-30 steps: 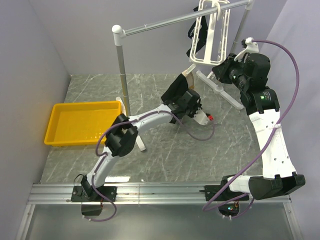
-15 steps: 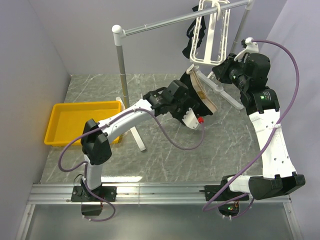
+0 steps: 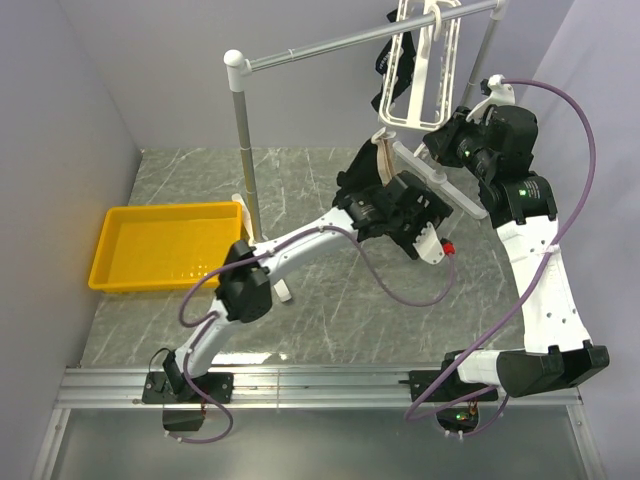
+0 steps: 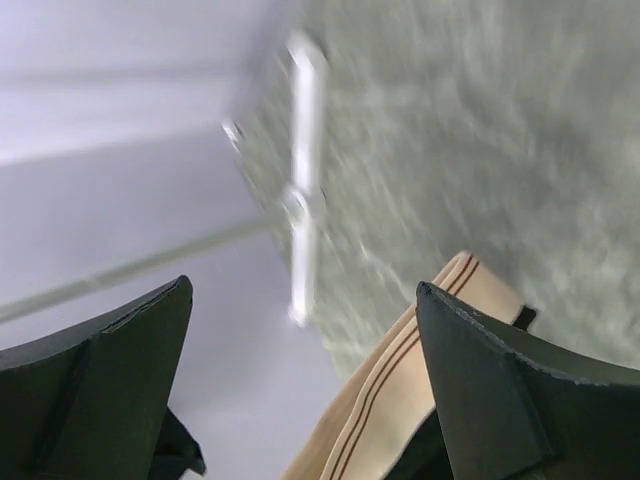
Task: Clip the underwear to the hanger
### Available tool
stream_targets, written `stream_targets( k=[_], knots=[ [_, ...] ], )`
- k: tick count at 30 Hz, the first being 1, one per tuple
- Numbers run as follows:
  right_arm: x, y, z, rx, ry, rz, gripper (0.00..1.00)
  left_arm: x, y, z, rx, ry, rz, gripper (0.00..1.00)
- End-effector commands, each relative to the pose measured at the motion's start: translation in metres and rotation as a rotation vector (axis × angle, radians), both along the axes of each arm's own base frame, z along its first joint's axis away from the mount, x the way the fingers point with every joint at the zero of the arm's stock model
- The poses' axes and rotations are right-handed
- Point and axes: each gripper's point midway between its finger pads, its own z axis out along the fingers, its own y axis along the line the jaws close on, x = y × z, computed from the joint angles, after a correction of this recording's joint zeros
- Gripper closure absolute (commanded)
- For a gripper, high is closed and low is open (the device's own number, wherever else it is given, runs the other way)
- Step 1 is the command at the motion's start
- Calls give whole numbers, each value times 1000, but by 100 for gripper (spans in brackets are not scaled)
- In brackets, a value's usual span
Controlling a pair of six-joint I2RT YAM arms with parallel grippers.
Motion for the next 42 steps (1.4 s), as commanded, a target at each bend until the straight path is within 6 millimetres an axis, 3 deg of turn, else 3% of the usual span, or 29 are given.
stream_targets(
  k=[1, 4, 6, 8, 9, 10, 11, 13, 14, 15, 16, 22, 23, 27, 32, 39, 41, 42],
  knots=[
    [-3, 0, 24, 1, -71, -3, 100, 40, 27, -32, 199, -66, 114, 1],
    [-6, -1, 27, -2, -82, -4, 100, 42, 52, -60, 319, -34, 140, 1],
    [-6, -1, 25, 2, -77, -1, 100, 41, 62, -68, 364, -39, 149, 1],
    [-6, -1, 26, 4, -80, -5, 100, 41, 66, -72, 381, -20, 155, 10],
    [-5, -1, 25, 4, -78, -3, 100, 42, 68, -79, 398, -6, 160, 26],
    [-6, -1, 26, 3, -80, -5, 100, 44, 67, -74, 381, -3, 173, 35],
    [-6, -1, 25, 0, -79, -7, 100, 48, 71, -74, 391, -21, 194, 56],
    [-6, -2, 27, -1, -84, -10, 100, 52, 71, -69, 370, -48, 202, 75],
    [-5, -3, 26, -1, -81, -13, 100, 52, 70, -66, 353, -48, 195, 92],
    [-5, -3, 26, 0, -81, -10, 100, 50, 72, -60, 332, -42, 195, 99],
    [-5, -2, 28, 0, -85, -10, 100, 52, 71, -51, 300, -56, 201, 100],
    [-2, -4, 25, 1, -80, -20, 100, 16, 69, -3, 132, 9, 67, 99],
    [-2, -3, 26, 1, -82, -18, 100, 11, 73, 13, 99, 5, 54, 100],
    [-1, -2, 26, 2, -80, -14, 100, 0, 80, 19, 63, 37, 13, 100],
    [0, -1, 25, 2, -77, -9, 100, 4, 85, 23, 67, 62, 2, 100],
    [1, -1, 24, 0, -71, -9, 100, -22, 90, 36, 44, 135, -107, 100],
    [2, -2, 24, -3, -72, -10, 100, -28, 89, 57, -32, 131, -137, 100],
    [2, -2, 26, -3, -77, -11, 100, -31, 90, 56, -48, 161, -140, 100]
  ],
)
